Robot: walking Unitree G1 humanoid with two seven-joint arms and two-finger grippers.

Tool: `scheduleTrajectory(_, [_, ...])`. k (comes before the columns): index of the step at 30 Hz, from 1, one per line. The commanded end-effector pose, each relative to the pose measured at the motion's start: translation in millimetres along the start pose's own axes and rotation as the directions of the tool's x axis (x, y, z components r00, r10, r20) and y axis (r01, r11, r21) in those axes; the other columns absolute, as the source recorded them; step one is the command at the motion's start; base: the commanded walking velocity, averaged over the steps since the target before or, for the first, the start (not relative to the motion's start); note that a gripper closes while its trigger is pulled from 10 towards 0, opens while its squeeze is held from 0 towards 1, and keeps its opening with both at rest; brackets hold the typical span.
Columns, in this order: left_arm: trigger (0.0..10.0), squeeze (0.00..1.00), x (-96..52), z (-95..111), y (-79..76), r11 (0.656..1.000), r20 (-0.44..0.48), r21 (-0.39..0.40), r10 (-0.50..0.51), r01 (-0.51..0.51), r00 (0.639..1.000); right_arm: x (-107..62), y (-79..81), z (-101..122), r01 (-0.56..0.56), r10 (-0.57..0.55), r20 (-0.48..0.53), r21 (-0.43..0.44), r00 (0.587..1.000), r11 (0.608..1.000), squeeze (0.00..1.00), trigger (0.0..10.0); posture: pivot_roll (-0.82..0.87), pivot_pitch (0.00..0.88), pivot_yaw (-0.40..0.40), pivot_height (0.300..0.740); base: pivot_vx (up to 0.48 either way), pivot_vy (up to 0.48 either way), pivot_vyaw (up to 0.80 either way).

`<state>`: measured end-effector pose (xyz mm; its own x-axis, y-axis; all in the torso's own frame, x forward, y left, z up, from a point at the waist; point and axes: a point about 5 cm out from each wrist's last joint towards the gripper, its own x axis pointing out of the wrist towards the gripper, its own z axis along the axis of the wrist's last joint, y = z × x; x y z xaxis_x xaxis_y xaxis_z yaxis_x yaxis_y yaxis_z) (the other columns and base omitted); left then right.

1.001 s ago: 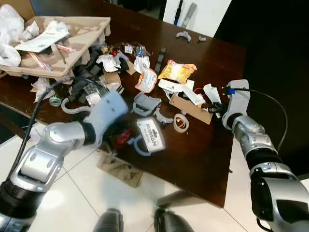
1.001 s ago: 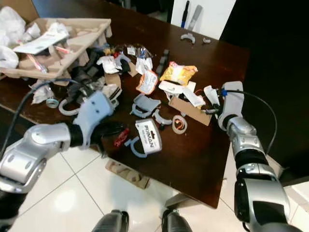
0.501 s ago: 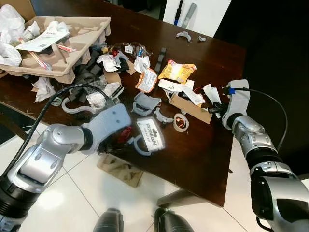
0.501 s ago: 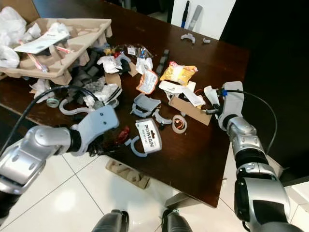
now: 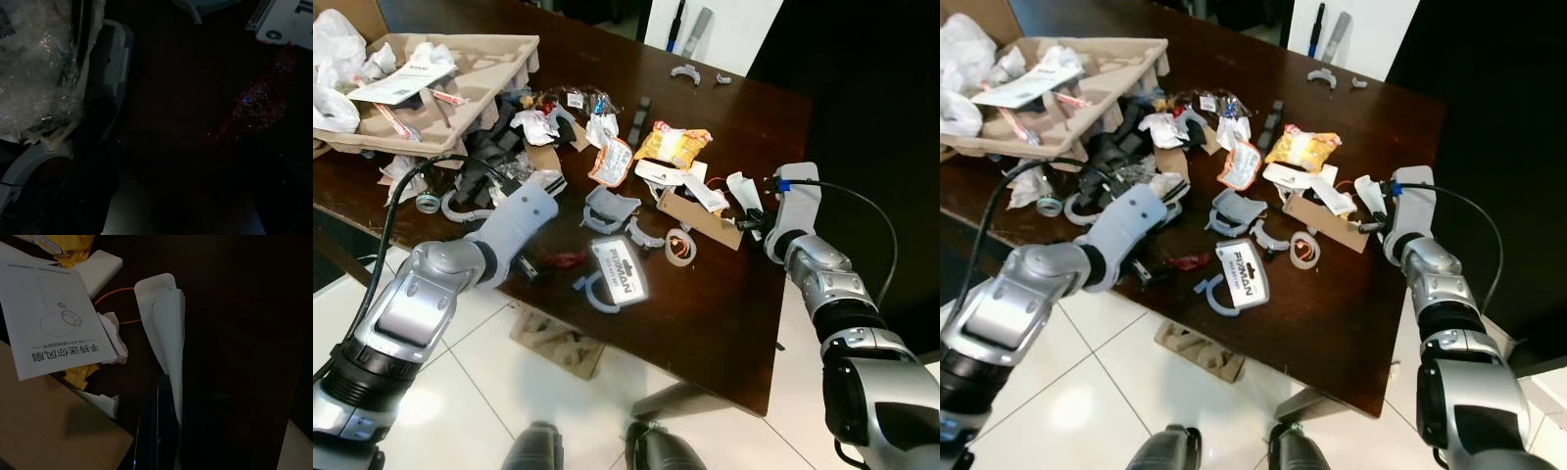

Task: Picking trash to rubbish bin

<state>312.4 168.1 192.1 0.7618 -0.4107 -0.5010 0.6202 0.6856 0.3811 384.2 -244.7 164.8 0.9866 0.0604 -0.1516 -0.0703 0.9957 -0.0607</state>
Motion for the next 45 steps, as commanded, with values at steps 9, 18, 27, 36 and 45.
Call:
scheduleTrajectory(9, [10.0, 0.0, 25.2, -5, -16.9, 0.99, 0.074, -0.107, -0.089, 0.097, 0.993, -4.7, -6.9, -15, 0.018, -0.018, -0.057, 0.004, 0.998, 1.0, 0.0, 10.0, 0.14, 0.198, -0.077, 0.74, 0.0, 0.0, 0.0])
scheduleTrajectory(18, [10.0, 0.0, 28.2, 4, -14.8, 0.988, 0.119, -0.07, -0.128, 0.137, 0.985, -5.6, -9.4, -14, 0.026, -0.026, -0.055, 0.0, 0.998, 1.0, 0.0, 10.0, 0.13, 0.2, -0.076, 0.74, 0.0, 0.0, 0.0])
scheduleTrajectory(27, [10.0, 0.0, 9.6, 23, -6.4, 0.987, 0.177, 0.02, -0.162, 0.161, 0.971, -6.6, -7.7, -17, -0.008, 0.009, -0.062, 0.017, 0.998, 1.0, 0.0, 10.0, 0.13, 0.205, -0.074, 0.74, 0.0, 0.0, 0.0])
scheduleTrajectory(36, [10.0, 0.0, 3.6, 27, -4.5, 0.985, 0.209, 0.048, -0.172, 0.165, 0.963, -7.4, -9.8, -7, -0.067, 0.067, -0.004, 0.06, 0.998, 0.996, 0.0, 10.0, 0.13, 0.209, -0.078, 0.74, 0.0, 0.0, 0.0])
scheduleTrajectory(45, [10.0, 0.0, 15.2, 17, 1.1, 0.983, 0.24, 0.013, -0.179, 0.181, 0.954, -14.3, -30.9, 21, 0.007, -0.024, 0.182, 0.092, 0.983, 0.996, 0.0, 10.0, 0.11, 0.228, -0.083, 0.74, 0.0, 0.0, 0.0])
